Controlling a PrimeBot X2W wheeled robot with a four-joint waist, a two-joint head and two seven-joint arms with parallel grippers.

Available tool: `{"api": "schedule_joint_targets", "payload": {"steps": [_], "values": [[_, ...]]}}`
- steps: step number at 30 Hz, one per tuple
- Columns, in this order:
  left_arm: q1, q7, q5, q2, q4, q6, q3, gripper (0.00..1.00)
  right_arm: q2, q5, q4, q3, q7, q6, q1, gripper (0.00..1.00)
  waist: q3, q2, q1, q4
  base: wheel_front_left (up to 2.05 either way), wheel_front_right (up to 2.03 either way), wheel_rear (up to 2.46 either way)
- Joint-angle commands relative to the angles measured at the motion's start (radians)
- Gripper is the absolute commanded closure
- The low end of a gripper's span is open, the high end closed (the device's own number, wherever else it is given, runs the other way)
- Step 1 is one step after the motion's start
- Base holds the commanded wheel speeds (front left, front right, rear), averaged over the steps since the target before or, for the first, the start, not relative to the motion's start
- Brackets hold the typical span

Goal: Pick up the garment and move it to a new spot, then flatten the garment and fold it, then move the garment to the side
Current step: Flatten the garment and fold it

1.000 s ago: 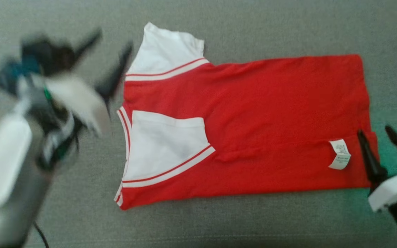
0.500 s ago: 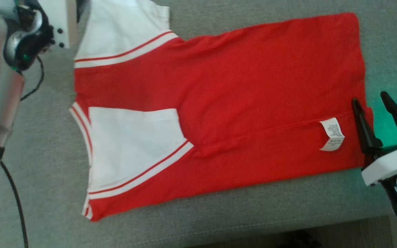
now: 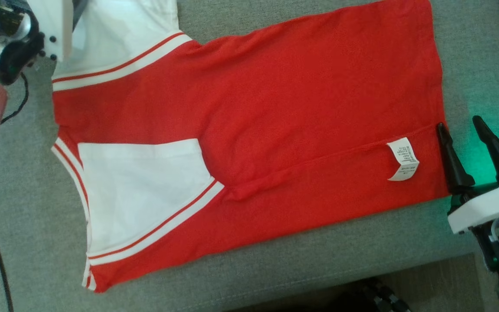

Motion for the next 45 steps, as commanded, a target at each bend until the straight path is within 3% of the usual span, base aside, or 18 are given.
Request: {"api": "schedule_joint_targets", "payload": {"steps": [1,2,4,5,9,13,20,30,39,45], "values": [[-0.043,0.012,-0.010,0.053,-0.017,0.001,-0.007,0.00,-0.013,0.000,-0.022,0.006,-0.010,0.007,-0.007,0.00,0.002,0.0000,0.0000,-0.001,0.00,0.00,0.00],[-0.047,0.019,-0.017,0.059,-0.019,0.001,-0.027,0.22,-0.013,0.000,-0.021,0.006,-0.010,0.007,-0.009,0.00,0.003,0.0000,0.0000,-0.001,0.00,0.00,0.00],[-0.054,0.031,-0.032,0.071,-0.024,0.001,-0.066,0.87,-0.014,0.001,-0.019,0.004,-0.010,0.007,-0.014,0.00,0.004,0.0000,0.0000,-0.002,0.00,0.00,0.00],[-0.056,0.032,-0.046,0.075,-0.030,0.001,-0.081,1.00,-0.014,0.001,-0.017,0.003,-0.010,0.007,-0.017,0.00,0.004,0.0000,0.0000,-0.003,0.00,0.00,0.00],[-0.073,-0.010,-0.075,0.092,-0.048,0.001,-0.126,1.00,-0.016,0.000,-0.014,0.010,-0.011,0.007,-0.036,0.00,-0.002,0.0000,0.0000,-0.002,0.00,0.00,0.00],[-0.089,-0.118,-0.076,0.096,-0.062,0.001,-0.154,1.00,-0.019,0.003,-0.009,0.030,0.006,0.007,-0.076,0.00,-0.030,0.0000,0.0000,0.008,0.00,0.00,0.00],[-0.088,-0.256,-0.090,0.076,-0.082,0.001,-0.187,1.00,0.005,-0.032,0.058,0.003,0.154,0.007,-0.222,0.00,-0.090,0.0000,0.0000,0.040,0.00,0.00,0.00],[-0.086,-0.353,-0.099,0.075,-0.130,0.001,-0.254,1.00,0.045,-0.108,0.353,0.011,0.307,0.007,-0.511,0.00,-0.143,0.0000,0.0000,0.091,0.00,0.00,0.00],[-0.087,-0.370,-0.118,0.083,-0.145,0.001,-0.285,1.00,0.094,-0.119,0.618,0.025,0.333,0.007,-0.689,0.00,-0.150,0.0000,0.0000,0.114,0.00,0.00,0.00],[-0.098,-0.376,-0.128,0.077,-0.135,0.001,-0.296,1.00,0.114,-0.085,0.719,0.042,0.335,0.007,-0.755,0.00,-0.148,0.0000,0.0000,0.123,0.00,0.00,0.00]]}}
